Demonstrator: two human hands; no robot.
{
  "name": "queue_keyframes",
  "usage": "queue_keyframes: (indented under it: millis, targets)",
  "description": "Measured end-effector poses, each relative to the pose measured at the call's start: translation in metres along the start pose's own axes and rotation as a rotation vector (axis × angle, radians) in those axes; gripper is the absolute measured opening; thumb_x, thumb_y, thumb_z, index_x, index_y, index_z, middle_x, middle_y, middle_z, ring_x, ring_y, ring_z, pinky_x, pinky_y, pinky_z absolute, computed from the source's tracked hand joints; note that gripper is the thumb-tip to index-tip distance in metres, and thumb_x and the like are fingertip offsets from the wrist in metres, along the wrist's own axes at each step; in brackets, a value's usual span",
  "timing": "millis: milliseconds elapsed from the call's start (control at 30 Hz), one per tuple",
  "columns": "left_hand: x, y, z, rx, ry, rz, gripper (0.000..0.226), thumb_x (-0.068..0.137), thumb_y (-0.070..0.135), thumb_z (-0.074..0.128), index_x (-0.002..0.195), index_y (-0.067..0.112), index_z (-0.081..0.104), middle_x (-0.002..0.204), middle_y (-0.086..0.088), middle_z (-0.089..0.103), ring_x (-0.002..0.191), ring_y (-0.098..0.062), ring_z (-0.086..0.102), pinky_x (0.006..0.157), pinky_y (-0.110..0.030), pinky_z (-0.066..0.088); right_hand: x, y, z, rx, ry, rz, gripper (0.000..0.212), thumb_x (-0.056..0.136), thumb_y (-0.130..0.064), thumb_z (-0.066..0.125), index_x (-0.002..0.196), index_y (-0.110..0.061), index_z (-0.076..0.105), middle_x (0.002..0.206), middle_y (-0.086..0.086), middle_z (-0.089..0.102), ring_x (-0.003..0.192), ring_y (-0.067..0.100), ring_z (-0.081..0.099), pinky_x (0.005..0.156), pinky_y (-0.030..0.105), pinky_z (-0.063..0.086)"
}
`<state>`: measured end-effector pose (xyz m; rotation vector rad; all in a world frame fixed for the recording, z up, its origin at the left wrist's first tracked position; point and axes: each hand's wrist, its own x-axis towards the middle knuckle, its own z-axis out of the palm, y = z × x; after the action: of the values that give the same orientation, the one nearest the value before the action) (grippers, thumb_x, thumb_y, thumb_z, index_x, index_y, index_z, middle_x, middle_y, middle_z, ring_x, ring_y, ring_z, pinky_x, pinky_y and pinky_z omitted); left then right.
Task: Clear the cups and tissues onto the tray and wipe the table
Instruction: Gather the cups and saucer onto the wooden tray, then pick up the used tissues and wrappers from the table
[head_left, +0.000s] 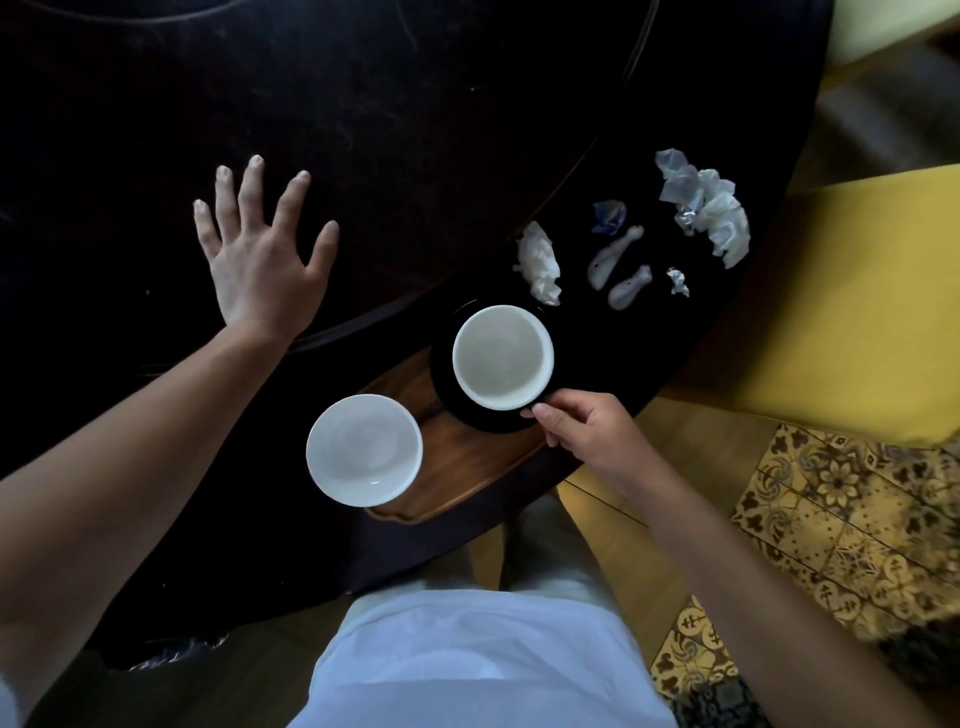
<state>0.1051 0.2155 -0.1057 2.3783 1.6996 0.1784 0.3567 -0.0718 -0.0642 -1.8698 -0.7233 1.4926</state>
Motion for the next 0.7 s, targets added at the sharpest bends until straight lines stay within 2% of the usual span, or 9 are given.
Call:
queue_keyframes:
  millis: [100, 233, 333, 433, 533, 633, 700]
  targets:
    - [0.001, 0.0, 0.001, -0.001, 0.0, 0.004, 0.063, 0.103, 0.064, 0.036, 0.158, 0.034, 0.034, 0.172, -0.009, 0.018, 0.16, -0.035, 0.007, 0.125, -0.057, 0.001, -0.002, -0.002, 0.001, -0.038, 0.03, -0.008, 0.023, 0.1, -0.024, 0.065, 0.096, -0.004, 0.077, 0.061, -0.006, 0.058, 0.062, 0.007, 0.052, 0.065, 0.025, 0.041]
    - [0.0, 0.005, -0.002, 0.022, -0.012, 0.019, 0.063, 0.104, 0.061, 0.035, 0.159, 0.03, 0.033, 0.172, -0.012, 0.018, 0.159, -0.039, 0.007, 0.124, -0.061, 0.001, -0.005, -0.006, 0.003, -0.035, 0.06, 0.002, 0.019, 0.099, -0.023, 0.066, 0.097, -0.009, 0.079, 0.063, -0.002, 0.061, 0.061, 0.004, 0.055, 0.065, 0.021, 0.042]
    - [0.001, 0.013, -0.005, 0.049, -0.055, 0.024, 0.064, 0.106, 0.058, 0.037, 0.161, 0.026, 0.031, 0.172, -0.016, 0.016, 0.159, -0.042, 0.005, 0.124, -0.063, 0.001, -0.008, -0.008, 0.004, -0.176, 0.131, -0.049, 0.02, 0.096, -0.026, 0.07, 0.089, -0.009, 0.076, 0.065, 0.0, 0.067, 0.064, 0.01, 0.062, 0.068, 0.031, 0.047]
    - [0.005, 0.025, -0.016, 0.057, -0.098, 0.024, 0.064, 0.105, 0.049, 0.05, 0.159, 0.017, 0.036, 0.169, -0.022, 0.02, 0.157, -0.045, 0.011, 0.123, -0.064, 0.007, -0.013, -0.012, -0.004, -0.332, 0.207, -0.138, 0.019, 0.093, -0.032, 0.072, 0.102, -0.015, 0.076, 0.074, -0.004, 0.07, 0.074, 0.013, 0.068, 0.073, 0.036, 0.054]
    - [0.011, 0.058, -0.033, -0.015, -0.061, 0.263, 0.056, 0.095, 0.029, 0.072, 0.146, 0.015, 0.053, 0.161, -0.019, 0.037, 0.148, -0.042, 0.034, 0.118, -0.06, 0.028, -0.012, -0.021, -0.041, -0.443, 0.304, -0.259, 0.023, 0.093, -0.036, 0.068, 0.112, -0.025, 0.073, 0.086, -0.008, 0.071, 0.078, 0.008, 0.066, 0.074, 0.033, 0.055]
    - [0.013, 0.114, -0.045, -0.128, -0.141, 0.545, 0.053, 0.091, 0.026, 0.078, 0.14, 0.024, 0.059, 0.153, -0.007, 0.049, 0.12, -0.039, 0.063, 0.092, -0.052, 0.055, 0.007, -0.033, -0.105, -0.5, 0.516, -0.355, 0.031, 0.091, -0.03, 0.064, 0.121, -0.023, 0.067, 0.103, -0.005, 0.069, 0.081, 0.011, 0.063, 0.075, 0.034, 0.056]
    - [0.02, 0.151, -0.042, -0.115, -0.209, 0.697, 0.055, 0.089, 0.027, 0.08, 0.14, 0.024, 0.061, 0.149, -0.006, 0.053, 0.102, -0.035, 0.071, 0.075, -0.045, 0.059, 0.031, -0.038, -0.152, -0.561, 0.649, -0.344, 0.043, 0.091, -0.024, 0.065, 0.133, -0.019, 0.061, 0.115, 0.002, 0.065, 0.083, 0.014, 0.06, 0.077, 0.034, 0.053]
